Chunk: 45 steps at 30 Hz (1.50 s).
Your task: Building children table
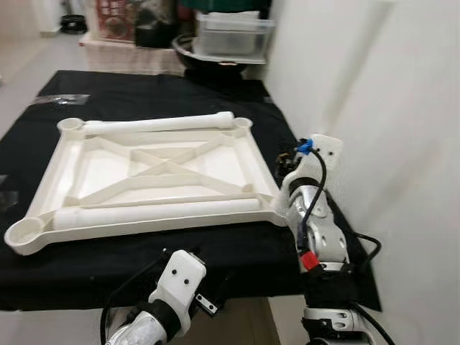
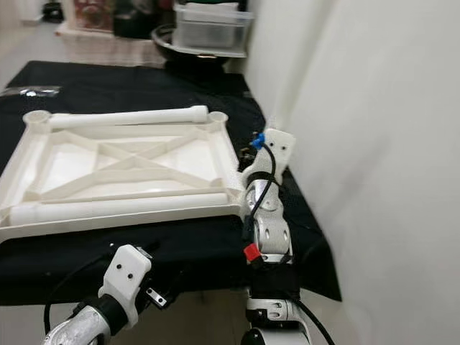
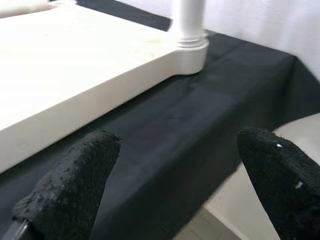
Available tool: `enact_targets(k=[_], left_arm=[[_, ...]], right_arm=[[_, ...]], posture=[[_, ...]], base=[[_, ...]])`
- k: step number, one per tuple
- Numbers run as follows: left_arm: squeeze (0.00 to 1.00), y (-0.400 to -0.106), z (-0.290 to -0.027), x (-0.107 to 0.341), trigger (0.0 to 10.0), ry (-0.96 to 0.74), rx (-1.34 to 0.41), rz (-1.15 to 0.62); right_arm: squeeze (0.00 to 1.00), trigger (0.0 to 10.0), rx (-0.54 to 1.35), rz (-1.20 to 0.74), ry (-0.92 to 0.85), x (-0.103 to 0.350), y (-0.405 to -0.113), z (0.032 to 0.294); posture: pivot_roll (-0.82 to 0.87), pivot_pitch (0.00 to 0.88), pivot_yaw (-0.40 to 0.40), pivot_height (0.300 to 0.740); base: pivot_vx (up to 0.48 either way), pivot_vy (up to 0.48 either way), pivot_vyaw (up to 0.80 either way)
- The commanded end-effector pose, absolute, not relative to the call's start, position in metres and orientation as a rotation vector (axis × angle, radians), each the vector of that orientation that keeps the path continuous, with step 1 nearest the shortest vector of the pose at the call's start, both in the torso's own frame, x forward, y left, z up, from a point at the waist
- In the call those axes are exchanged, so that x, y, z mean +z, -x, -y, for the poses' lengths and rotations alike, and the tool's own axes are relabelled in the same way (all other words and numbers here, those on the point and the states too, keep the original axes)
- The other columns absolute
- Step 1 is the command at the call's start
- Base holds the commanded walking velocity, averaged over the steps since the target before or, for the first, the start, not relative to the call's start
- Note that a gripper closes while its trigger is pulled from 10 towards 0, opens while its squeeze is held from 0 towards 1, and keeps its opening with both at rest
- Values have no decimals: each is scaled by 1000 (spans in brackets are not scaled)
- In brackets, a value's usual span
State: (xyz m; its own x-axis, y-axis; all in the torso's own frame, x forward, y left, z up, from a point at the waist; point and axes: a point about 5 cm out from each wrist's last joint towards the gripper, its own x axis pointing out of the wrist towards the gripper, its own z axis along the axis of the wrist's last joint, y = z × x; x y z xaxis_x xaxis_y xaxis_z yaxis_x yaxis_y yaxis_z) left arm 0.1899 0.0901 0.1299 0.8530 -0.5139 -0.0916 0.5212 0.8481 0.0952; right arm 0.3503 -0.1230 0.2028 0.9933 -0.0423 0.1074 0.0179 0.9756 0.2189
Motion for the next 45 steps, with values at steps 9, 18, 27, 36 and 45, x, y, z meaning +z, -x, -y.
enact_targets(k=[9,18,27,36,45], left_arm=[[0,-191,-87,126,10000,-118,-555,-79],[0,-190,-87,125,10000,-121,-556,-87],[0,-188,-87,125,10000,-122,-560,-89],[0,-189,-88,122,10000,-137,-575,-99],[0,-189,-87,121,10000,-137,-578,-111]], right_arm=[[0,10000,848,83,-240,206,-331,116],[0,10000,1316,-114,-87,181,-310,108],[0,0,962,30,-98,196,-345,98],[0,0,23,12,-75,211,-377,161],[0,0,-328,1,-115,197,-351,172]], posture=[[103,55,-147,740],[117,56,-152,740],[118,58,-151,740],[108,40,-136,740],[112,39,-137,740]], base=[[0,0,0],[0,0,0],[0,0,0],[0,0,0],[0,0,0]])
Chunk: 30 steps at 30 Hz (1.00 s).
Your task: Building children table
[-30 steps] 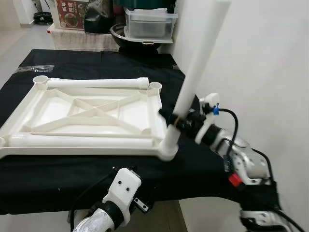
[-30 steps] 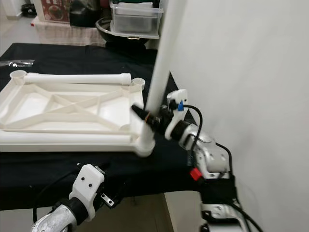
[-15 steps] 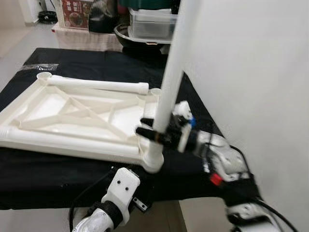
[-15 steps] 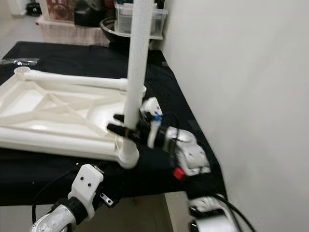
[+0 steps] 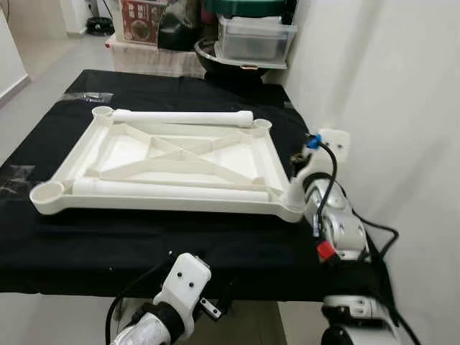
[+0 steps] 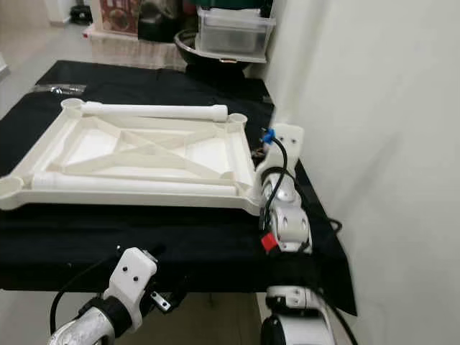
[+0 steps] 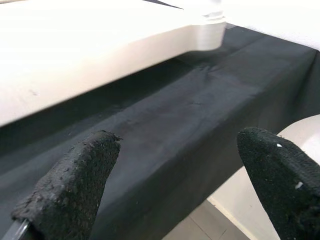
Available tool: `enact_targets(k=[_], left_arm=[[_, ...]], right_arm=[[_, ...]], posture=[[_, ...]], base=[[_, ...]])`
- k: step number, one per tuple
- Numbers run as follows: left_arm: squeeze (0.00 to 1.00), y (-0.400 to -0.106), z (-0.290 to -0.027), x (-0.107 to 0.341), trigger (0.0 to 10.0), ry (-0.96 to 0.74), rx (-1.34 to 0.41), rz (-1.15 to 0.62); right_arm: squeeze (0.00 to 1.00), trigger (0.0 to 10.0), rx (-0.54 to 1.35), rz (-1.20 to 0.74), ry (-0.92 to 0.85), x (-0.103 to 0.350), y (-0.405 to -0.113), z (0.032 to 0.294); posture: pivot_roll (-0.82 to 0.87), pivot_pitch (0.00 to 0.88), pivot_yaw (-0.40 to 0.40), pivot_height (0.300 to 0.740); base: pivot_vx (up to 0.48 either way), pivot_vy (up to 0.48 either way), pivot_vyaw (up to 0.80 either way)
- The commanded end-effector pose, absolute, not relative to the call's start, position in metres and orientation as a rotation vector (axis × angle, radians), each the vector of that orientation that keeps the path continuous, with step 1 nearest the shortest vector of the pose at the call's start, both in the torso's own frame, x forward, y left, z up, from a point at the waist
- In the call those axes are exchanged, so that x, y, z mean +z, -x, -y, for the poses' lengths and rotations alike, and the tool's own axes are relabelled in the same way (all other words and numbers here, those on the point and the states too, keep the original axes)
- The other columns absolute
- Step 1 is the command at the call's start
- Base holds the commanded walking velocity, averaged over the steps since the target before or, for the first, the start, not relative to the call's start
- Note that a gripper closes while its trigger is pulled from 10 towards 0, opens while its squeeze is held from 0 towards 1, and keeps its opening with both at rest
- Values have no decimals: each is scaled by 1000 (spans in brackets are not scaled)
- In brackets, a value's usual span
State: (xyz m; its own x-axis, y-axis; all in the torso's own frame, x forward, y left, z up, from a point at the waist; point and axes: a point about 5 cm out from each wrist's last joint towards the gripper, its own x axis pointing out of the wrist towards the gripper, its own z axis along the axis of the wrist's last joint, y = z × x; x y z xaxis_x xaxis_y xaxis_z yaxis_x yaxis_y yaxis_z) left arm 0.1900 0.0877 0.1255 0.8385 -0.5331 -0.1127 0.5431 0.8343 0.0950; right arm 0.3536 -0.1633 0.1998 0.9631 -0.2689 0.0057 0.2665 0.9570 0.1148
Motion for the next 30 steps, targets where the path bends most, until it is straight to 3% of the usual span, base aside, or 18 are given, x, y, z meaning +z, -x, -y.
enact_targets(k=[1,2,4,5,9,10,14,17,18,20,25,28,30], left_arm=[[0,-189,-87,121,10000,-135,-577,-110],[0,-189,-87,121,10000,-135,-577,-111],[0,-189,-87,121,10000,-135,-576,-112],[0,-189,-87,121,10000,-135,-576,-112],[0,-189,-87,121,10000,-133,-575,-112],[0,-190,-87,121,10000,-133,-574,-112],[0,-190,-87,121,10000,-133,-574,-113],[0,-190,-87,121,10000,-132,-573,-112],[0,-190,-87,121,10000,-132,-573,-112],[0,-190,-87,121,10000,-132,-575,-112],[0,-189,-87,121,10000,-136,-576,-109],[0,-189,-87,121,10000,-137,-574,-111],[0,-189,-87,122,10000,-138,-576,-111]], right_arm=[[0,5804,-301,-2,-143,192,-351,161],[0,10000,-269,-2,-170,188,-351,149],[0,10000,-244,-5,-188,185,-350,140],[1000,10000,-211,1,-204,183,-350,134],[1000,10000,-132,33,-213,185,-353,130],[0,10000,-71,57,-220,191,-355,131],[0,10000,3,82,-245,196,-357,132],[0,10000,358,120,-281,205,-359,131],[0,10000,358,120,-281,205,-359,131],[0,10000,655,96,-281,208,-352,132],[0,10000,878,55,-254,207,-342,132],[0,10000,1234,-30,-141,200,-319,125],[0,10000,1333,-61,-109,197,-314,119]], posture=[[113,40,-137,740],[113,41,-137,740],[113,41,-137,740],[112,44,-138,740],[110,45,-141,740],[108,47,-141,740],[108,47,-141,740],[107,47,-137,740],[107,47,-137,740],[110,47,-138,740],[112,48,-139,740],[117,50,-137,740],[118,50,-137,740]], base=[[0,0,0],[0,0,0],[0,0,0],[0,0,0],[0,0,0],[0,0,0],[0,0,0],[0,0,0],[0,0,0],[0,0,0],[0,0,0],[0,0,0],[0,0,0]])
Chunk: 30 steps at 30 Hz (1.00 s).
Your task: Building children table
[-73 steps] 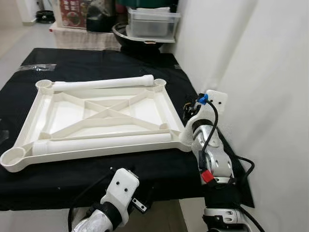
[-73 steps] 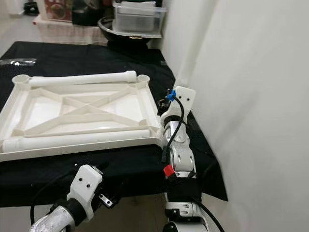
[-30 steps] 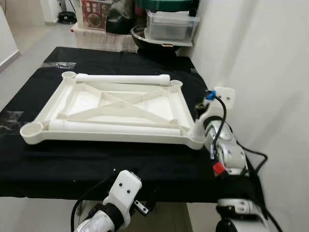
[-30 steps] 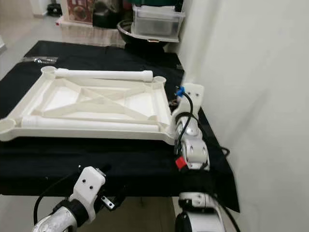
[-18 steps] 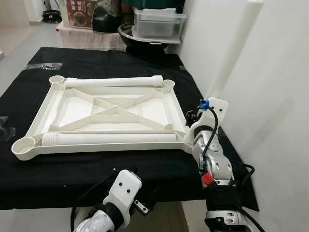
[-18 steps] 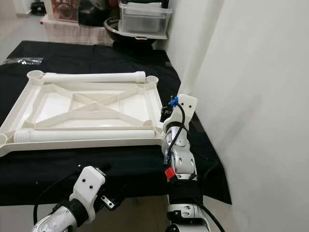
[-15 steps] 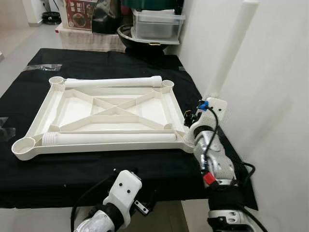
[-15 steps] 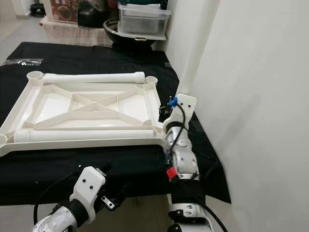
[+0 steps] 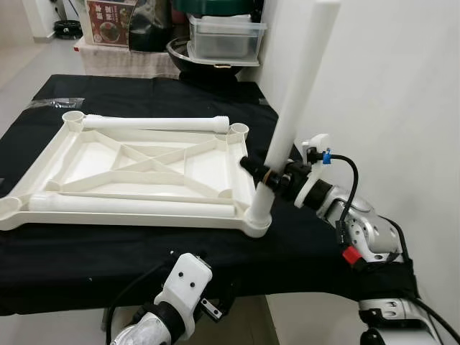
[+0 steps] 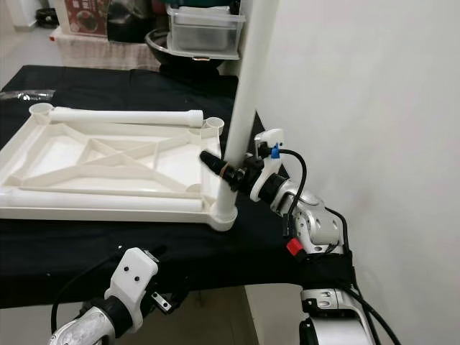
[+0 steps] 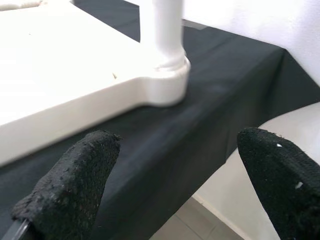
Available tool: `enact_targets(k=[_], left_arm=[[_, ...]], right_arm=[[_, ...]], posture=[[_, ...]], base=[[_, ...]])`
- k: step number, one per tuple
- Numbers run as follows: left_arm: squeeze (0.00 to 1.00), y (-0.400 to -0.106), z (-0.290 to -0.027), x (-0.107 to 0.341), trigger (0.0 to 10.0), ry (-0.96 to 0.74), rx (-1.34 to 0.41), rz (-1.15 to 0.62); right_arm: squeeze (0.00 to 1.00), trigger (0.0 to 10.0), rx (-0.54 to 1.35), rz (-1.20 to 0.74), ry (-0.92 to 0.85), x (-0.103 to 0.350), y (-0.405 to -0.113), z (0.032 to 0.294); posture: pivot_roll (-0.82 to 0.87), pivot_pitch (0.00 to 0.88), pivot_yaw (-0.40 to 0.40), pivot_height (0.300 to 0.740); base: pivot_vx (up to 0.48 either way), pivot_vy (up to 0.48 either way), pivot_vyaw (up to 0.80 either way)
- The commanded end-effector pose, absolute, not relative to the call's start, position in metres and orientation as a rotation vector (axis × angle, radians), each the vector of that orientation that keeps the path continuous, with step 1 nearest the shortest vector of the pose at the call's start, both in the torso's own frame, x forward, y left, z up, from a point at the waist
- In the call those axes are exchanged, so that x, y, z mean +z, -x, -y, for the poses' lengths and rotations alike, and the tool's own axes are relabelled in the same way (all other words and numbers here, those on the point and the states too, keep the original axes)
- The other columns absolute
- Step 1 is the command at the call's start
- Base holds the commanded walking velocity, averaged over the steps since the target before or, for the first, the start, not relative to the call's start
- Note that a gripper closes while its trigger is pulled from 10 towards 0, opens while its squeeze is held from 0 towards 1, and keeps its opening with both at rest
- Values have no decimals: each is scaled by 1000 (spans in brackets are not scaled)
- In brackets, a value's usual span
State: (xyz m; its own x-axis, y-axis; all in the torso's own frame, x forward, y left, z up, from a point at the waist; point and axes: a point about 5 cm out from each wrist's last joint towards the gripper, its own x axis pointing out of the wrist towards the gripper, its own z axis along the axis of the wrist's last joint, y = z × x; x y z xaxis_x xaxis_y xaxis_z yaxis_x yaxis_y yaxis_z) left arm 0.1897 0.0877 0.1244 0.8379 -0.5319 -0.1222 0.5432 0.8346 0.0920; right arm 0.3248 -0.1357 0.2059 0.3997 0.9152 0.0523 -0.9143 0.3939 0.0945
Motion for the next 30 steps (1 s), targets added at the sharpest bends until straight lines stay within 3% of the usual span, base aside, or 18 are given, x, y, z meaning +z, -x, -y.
enact_targets(k=[1,2,3,4,5,10,11,14,16,21,22,23,24,25,26,28,29,30], left_arm=[[0,-189,-87,122,10000,-138,-576,-111],[0,-189,-87,122,10000,-137,-575,-111],[0,-188,-87,122,10000,-136,-576,-112],[0,-188,-87,122,10000,-136,-576,-112],[0,-188,-87,122,10000,-139,-571,-107],[0,-188,-87,122,10000,-137,-570,-108],[0,-189,-87,122,10000,-135,-570,-110],[0,-189,-87,122,10000,-135,-570,-110],[0,-189,-87,122,10000,-133,-573,-112],[0,-190,-87,122,10000,-132,-574,-114],[0,-190,-87,121,10000,-133,-576,-115],[0,-190,-87,121,10000,-133,-576,-115],[0,-190,-88,121,10000,-134,-577,-117],[0,-190,-88,121,10000,-134,-577,-117],[0,-190,-88,121,10000,-136,-578,-118],[0,-190,-88,121,10000,-136,-578,-118],[0,-190,-89,121,10000,-137,-578,-118],[0,-190,-89,121,10000,-137,-578,-118]], right_arm=[[0,10000,1333,-61,-109,197,-314,119],[0,10000,1344,-62,-111,197,-315,117],[0,7255,1344,-53,-106,197,-317,115],[0,7255,1344,-53,-106,197,-317,115],[0,0,1208,-24,-53,195,-332,107],[0,0,988,-9,-25,193,-351,108],[0,0,796,-22,-15,190,-363,119],[0,0,708,-33,-5,189,-367,126],[0,0,531,-38,-29,188,-371,146],[0,0,461,-44,-43,188,-373,154],[0,0,314,-55,-57,186,-375,168],[0,0,314,-55,-57,186,-375,168],[0,0,42,-72,-46,184,-374,191],[0,0,42,-72,-46,184,-374,191],[0,0,-181,-81,-49,182,-369,206],[0,0,-181,-81,-49,182,-369,206],[0,0,-349,-94,-73,180,-363,214],[0,0,-349,-94,-73,180,-363,214]], posture=[[118,50,-137,740],[118,50,-137,740],[119,49,-141,740],[119,49,-141,740],[119,50,-141,740],[120,53,-144,740],[113,54,-142,740],[113,54,-142,740],[109,53,-139,740],[109,53,-139,740],[105,54,-133,740],[105,54,-133,740],[105,59,-130,740],[105,59,-130,740],[106,60,-128,740],[106,60,-128,740],[107,60,-128,740],[107,60,-128,740]], base=[[0,0,0],[0,0,0],[0,0,0],[0,0,0],[0,0,0],[0,0,0],[0,0,0],[0,0,0],[0,0,0],[0,0,0],[0,0,0],[0,0,0],[0,0,0],[0,0,0],[0,0,0],[0,0,0],[0,0,0],[0,0,0]])
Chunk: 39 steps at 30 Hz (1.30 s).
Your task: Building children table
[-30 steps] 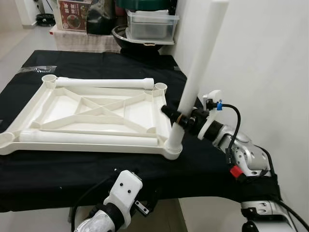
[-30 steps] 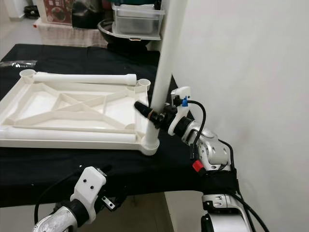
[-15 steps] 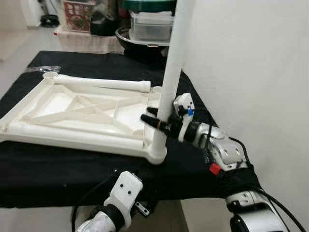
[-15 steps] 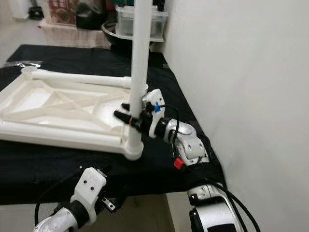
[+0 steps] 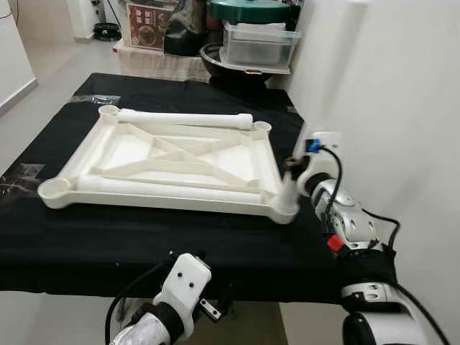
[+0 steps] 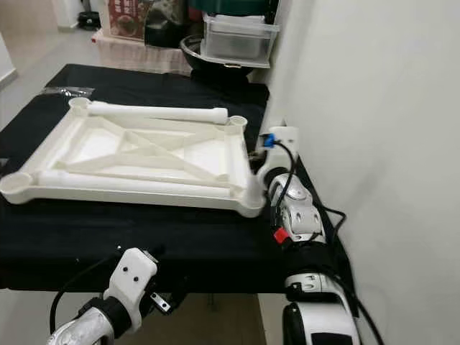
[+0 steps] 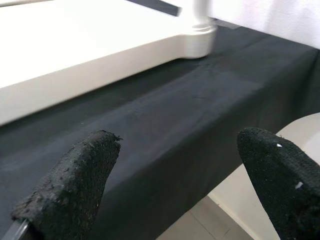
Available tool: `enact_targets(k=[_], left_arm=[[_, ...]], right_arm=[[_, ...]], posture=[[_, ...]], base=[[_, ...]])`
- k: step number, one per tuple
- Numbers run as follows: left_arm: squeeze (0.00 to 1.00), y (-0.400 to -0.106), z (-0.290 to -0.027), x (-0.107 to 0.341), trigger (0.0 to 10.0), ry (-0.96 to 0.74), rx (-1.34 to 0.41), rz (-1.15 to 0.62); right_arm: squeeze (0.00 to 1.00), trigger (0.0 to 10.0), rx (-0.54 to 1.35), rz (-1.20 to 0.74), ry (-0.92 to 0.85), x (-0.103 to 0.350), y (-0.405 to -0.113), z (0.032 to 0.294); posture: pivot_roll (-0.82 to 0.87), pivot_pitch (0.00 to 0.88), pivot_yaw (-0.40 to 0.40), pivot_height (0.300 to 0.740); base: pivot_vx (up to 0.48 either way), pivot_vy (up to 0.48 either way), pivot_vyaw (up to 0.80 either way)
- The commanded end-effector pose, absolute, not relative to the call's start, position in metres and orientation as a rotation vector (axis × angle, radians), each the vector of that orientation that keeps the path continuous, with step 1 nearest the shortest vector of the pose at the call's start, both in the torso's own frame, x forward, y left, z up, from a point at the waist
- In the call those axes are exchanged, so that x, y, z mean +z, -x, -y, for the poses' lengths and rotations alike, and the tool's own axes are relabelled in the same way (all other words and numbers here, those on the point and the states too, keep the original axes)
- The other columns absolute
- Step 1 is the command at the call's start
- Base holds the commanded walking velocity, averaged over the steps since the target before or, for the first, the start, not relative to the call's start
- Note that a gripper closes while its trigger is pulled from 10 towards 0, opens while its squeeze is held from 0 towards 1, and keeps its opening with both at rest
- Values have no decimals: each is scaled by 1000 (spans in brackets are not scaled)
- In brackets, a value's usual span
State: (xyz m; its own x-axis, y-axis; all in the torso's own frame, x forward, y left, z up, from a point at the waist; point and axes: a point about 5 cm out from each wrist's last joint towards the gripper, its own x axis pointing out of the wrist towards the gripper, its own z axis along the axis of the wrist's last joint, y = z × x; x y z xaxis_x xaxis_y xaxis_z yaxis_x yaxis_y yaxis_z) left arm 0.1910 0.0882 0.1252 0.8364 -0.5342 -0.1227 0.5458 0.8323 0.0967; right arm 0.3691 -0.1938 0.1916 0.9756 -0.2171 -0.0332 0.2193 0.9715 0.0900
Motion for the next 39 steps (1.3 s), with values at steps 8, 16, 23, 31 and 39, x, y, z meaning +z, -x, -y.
enact_targets(k=[8,16,23,31,39], left_arm=[[0,-192,-88,120,10000,-139,-577,-118],[0,-193,-87,120,10000,-137,-574,-117],[0,-193,-87,120,10000,-134,-577,-116],[0,-194,-87,120,10000,-134,-575,-116],[0,-193,-87,120,10000,-136,-573,-116]], right_arm=[[0,10000,-313,-39,-204,185,-362,163],[0,10000,204,162,-306,214,-366,129],[0,10000,464,111,-300,211,-362,134],[0,10000,1284,-68,-149,195,-311,122],[0,0,1073,-11,-67,193,-334,113]], posture=[[111,51,-132,740],[102,47,-133,740],[100,46,-136,740],[107,49,-139,740],[108,50,-138,740]], base=[[0,0,0],[0,0,0],[0,0,0],[0,0,0],[0,0,0]])
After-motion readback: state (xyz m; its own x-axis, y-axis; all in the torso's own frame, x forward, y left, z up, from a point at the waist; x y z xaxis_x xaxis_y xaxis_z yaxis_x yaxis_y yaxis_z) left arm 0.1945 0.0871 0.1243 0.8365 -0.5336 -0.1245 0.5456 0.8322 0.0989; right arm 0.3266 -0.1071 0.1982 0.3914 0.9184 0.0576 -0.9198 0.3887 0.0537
